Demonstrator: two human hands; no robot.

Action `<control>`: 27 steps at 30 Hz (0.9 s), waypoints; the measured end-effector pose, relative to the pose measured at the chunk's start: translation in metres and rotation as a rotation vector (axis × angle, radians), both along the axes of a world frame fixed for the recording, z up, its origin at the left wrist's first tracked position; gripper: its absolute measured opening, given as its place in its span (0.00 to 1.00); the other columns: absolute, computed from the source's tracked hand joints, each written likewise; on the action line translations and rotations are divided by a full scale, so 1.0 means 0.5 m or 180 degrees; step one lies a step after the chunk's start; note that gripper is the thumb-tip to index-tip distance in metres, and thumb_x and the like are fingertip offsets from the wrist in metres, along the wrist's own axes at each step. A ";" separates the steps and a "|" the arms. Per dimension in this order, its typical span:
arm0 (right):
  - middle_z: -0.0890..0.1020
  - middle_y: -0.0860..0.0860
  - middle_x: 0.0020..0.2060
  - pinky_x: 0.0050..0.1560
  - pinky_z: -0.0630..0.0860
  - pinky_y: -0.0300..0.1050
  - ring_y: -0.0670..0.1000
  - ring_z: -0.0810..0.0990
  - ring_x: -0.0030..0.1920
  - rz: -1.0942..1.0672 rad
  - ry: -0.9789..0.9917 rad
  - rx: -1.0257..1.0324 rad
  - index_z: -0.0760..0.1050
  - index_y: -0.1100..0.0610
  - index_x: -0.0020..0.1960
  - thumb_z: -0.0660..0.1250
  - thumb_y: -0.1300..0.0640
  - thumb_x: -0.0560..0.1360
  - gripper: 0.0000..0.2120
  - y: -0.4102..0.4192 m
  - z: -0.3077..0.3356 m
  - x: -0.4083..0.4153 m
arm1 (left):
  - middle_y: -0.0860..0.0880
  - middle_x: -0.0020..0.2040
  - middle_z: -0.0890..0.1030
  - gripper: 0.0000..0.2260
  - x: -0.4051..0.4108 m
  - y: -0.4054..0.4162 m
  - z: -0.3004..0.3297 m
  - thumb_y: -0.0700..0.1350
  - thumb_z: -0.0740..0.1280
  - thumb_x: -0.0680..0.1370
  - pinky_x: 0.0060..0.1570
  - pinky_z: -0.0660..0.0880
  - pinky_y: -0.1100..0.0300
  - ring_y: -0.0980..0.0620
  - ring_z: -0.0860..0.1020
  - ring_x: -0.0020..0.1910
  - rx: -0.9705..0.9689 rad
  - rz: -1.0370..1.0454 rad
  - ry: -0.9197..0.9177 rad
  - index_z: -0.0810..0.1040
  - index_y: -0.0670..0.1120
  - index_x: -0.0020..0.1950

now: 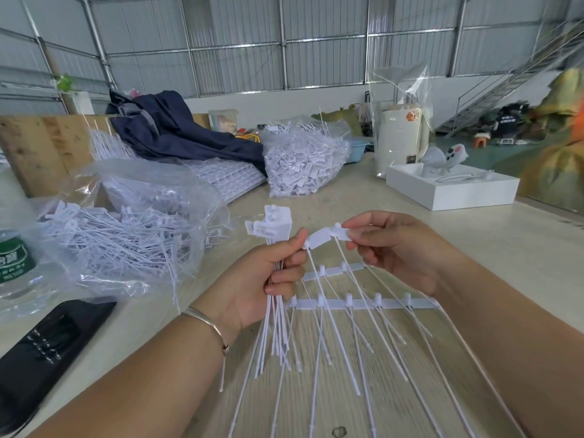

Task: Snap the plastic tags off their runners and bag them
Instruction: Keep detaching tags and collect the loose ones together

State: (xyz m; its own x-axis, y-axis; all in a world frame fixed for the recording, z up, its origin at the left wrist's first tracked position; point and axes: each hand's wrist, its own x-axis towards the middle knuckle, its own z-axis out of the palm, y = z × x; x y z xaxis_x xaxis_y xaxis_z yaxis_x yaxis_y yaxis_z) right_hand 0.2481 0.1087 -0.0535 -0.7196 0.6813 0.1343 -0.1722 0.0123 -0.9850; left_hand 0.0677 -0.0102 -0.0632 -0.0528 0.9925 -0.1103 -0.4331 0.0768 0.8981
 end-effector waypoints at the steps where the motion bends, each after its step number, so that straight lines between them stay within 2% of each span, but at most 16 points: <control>1: 0.82 0.55 0.34 0.29 0.71 0.35 0.46 0.72 0.26 0.0067 -0.0009 -0.0001 0.83 0.57 0.44 0.72 0.64 0.67 0.07 -0.002 0.001 0.000 | 0.53 0.30 0.68 0.10 -0.001 -0.002 0.000 0.49 0.71 0.71 0.16 0.55 0.70 0.59 0.60 0.20 0.0052 -0.0045 -0.0044 0.75 0.48 0.33; 4: 0.82 0.55 0.34 0.30 0.72 0.35 0.47 0.73 0.28 0.0323 -0.0043 0.0047 0.83 0.52 0.37 0.73 0.60 0.63 0.05 -0.010 0.002 -0.001 | 0.54 0.29 0.67 0.12 -0.003 -0.006 0.000 0.49 0.71 0.73 0.16 0.55 0.70 0.59 0.60 0.20 0.0180 -0.0212 -0.0104 0.76 0.47 0.32; 6: 0.82 0.56 0.34 0.31 0.72 0.35 0.47 0.73 0.30 0.0478 -0.0029 0.0043 0.82 0.51 0.36 0.73 0.60 0.64 0.04 -0.012 0.001 -0.003 | 0.54 0.28 0.67 0.12 -0.005 -0.007 -0.001 0.49 0.71 0.73 0.17 0.55 0.70 0.59 0.61 0.19 0.0224 -0.0303 -0.0139 0.75 0.47 0.32; 10: 0.81 0.56 0.35 0.34 0.73 0.35 0.48 0.73 0.32 0.0825 0.0101 -0.0057 0.76 0.58 0.42 0.70 0.63 0.69 0.04 -0.017 -0.005 -0.006 | 0.54 0.27 0.67 0.12 0.002 -0.008 -0.003 0.49 0.71 0.72 0.18 0.53 0.70 0.60 0.61 0.19 0.0202 -0.0512 -0.0123 0.73 0.46 0.34; 13: 0.81 0.54 0.34 0.34 0.74 0.35 0.46 0.77 0.31 0.1146 0.0279 -0.0238 0.73 0.61 0.45 0.70 0.63 0.69 0.08 -0.029 -0.007 -0.012 | 0.54 0.27 0.66 0.15 0.018 -0.010 -0.006 0.51 0.73 0.68 0.18 0.53 0.70 0.60 0.60 0.19 0.0200 -0.0679 0.0108 0.69 0.46 0.41; 15: 0.81 0.53 0.34 0.34 0.74 0.35 0.47 0.77 0.31 0.1207 0.0312 -0.0281 0.73 0.61 0.45 0.72 0.61 0.66 0.11 -0.035 -0.004 -0.013 | 0.54 0.27 0.60 0.17 0.026 -0.009 -0.006 0.52 0.73 0.67 0.18 0.53 0.70 0.59 0.58 0.20 0.0216 -0.0676 0.0211 0.67 0.46 0.42; 18: 0.81 0.52 0.34 0.35 0.74 0.35 0.47 0.74 0.33 0.1067 0.0256 -0.0191 0.75 0.61 0.46 0.71 0.62 0.68 0.08 -0.035 -0.001 -0.013 | 0.52 0.31 0.53 0.18 0.027 -0.007 -0.003 0.52 0.74 0.66 0.17 0.53 0.70 0.59 0.57 0.20 0.0238 -0.0555 0.0264 0.66 0.46 0.39; 20: 0.81 0.52 0.35 0.35 0.73 0.35 0.47 0.73 0.34 0.0936 0.0252 -0.0208 0.76 0.60 0.46 0.69 0.62 0.69 0.07 -0.033 -0.002 -0.015 | 0.52 0.30 0.56 0.15 0.025 -0.008 -0.002 0.51 0.73 0.69 0.17 0.52 0.70 0.59 0.58 0.19 0.0231 -0.0534 0.0164 0.68 0.46 0.37; 23: 0.80 0.53 0.33 0.35 0.73 0.35 0.46 0.74 0.32 0.0798 0.0280 -0.0258 0.76 0.60 0.45 0.69 0.62 0.69 0.06 -0.030 0.000 -0.016 | 0.53 0.29 0.67 0.10 0.022 -0.010 0.001 0.49 0.68 0.74 0.19 0.51 0.70 0.60 0.60 0.20 0.0199 -0.0471 0.0007 0.78 0.47 0.35; 25: 0.79 0.54 0.32 0.34 0.73 0.36 0.46 0.75 0.30 0.0677 0.0344 -0.0362 0.75 0.59 0.41 0.69 0.63 0.68 0.04 -0.027 0.002 -0.013 | 0.52 0.31 0.72 0.07 0.022 -0.011 0.005 0.48 0.70 0.72 0.17 0.52 0.70 0.60 0.62 0.21 0.0138 -0.0320 -0.0088 0.78 0.46 0.39; 27: 0.77 0.54 0.32 0.33 0.73 0.36 0.46 0.75 0.29 0.0582 0.0411 -0.0487 0.75 0.58 0.39 0.69 0.64 0.67 0.03 -0.025 0.005 -0.011 | 0.49 0.34 0.77 0.10 0.021 -0.010 0.006 0.48 0.71 0.70 0.15 0.55 0.71 0.60 0.63 0.22 0.0054 -0.0169 -0.0214 0.74 0.45 0.45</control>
State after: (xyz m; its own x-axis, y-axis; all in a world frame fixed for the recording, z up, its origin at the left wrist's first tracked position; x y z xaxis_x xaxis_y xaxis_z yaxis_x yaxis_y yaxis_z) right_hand 0.2426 0.0964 -0.0510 -0.8160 0.5611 0.1385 -0.2823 -0.1778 -0.9427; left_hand 0.0783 -0.0152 -0.0600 0.0068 0.9954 -0.0951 -0.4881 0.0863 0.8685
